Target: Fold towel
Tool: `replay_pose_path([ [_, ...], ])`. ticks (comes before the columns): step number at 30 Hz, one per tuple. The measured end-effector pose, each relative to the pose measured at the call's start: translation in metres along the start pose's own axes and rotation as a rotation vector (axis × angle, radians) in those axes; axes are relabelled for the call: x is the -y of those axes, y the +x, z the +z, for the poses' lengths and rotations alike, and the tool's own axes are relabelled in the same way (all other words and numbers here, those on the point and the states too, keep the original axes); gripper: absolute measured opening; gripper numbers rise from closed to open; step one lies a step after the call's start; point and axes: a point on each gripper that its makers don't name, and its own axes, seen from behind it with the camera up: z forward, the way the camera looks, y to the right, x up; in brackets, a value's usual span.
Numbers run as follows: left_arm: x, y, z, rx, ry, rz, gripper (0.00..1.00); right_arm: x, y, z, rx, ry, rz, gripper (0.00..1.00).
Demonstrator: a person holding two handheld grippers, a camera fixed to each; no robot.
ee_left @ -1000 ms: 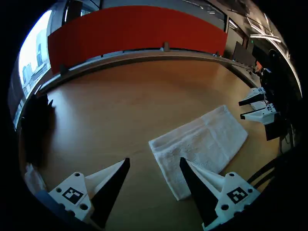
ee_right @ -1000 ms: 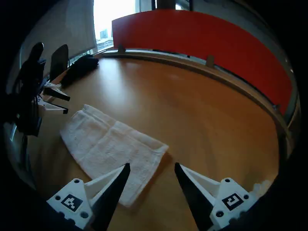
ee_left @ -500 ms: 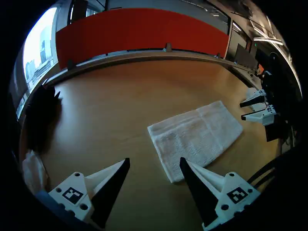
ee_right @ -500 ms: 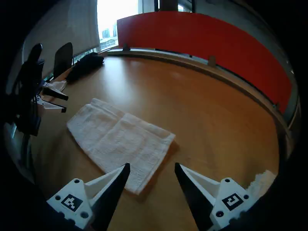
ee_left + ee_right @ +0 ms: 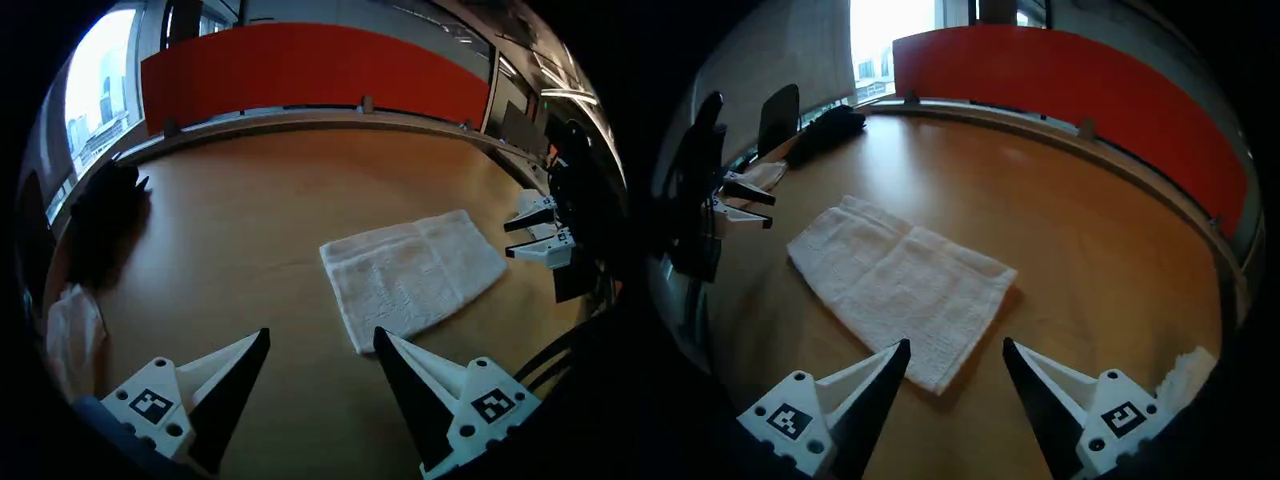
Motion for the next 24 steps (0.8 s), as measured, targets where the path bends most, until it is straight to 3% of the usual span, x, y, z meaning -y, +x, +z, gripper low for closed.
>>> replay_pose_path([
  [24, 0.019, -0.028, -0.041, -0.051, 0.119, -0.091, 0.96, 0.012, -0.018, 0.003, 0.032, 0.067, -0.078, 0.9],
])
